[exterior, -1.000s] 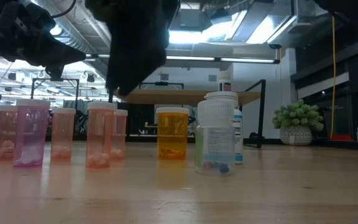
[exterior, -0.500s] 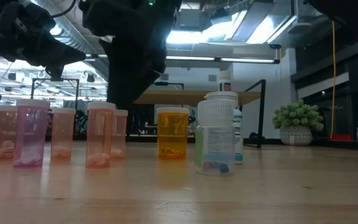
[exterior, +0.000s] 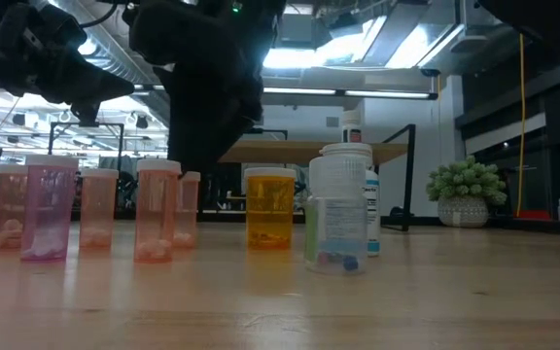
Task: Pick and place medicine bottles onto shelf by color
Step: Put the light orange pill bottle on the shelf
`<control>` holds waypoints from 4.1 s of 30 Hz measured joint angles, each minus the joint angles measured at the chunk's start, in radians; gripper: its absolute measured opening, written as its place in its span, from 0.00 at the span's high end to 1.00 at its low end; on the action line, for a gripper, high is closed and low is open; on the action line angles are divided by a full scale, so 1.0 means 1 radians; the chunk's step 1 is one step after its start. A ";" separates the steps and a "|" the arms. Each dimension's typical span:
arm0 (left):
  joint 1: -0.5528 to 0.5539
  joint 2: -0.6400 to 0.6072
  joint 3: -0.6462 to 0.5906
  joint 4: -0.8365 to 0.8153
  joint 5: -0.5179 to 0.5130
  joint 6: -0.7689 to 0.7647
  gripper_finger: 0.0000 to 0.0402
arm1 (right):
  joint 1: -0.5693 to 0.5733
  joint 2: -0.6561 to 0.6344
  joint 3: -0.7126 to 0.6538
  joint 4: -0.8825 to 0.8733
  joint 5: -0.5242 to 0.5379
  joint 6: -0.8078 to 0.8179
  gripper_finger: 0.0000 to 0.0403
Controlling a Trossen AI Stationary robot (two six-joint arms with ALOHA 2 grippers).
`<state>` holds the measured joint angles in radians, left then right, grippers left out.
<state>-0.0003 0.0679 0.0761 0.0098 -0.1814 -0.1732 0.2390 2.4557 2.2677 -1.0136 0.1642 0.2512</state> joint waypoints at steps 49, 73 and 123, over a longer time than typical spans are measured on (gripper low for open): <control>0.000 0.000 0.000 -0.002 0.000 0.000 1.00 | 0.001 -0.004 0.000 0.017 -0.037 0.032 0.91; 0.000 0.000 0.000 -0.002 0.000 0.000 1.00 | 0.000 -0.002 0.001 0.021 -0.071 0.030 0.94; 0.000 0.000 0.000 -0.004 0.000 0.000 1.00 | -0.013 -0.020 -0.002 -0.009 0.038 -0.002 0.55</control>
<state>-0.0002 0.0677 0.0765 0.0063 -0.1814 -0.1734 0.2256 2.4356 2.2654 -1.0227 0.2024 0.2497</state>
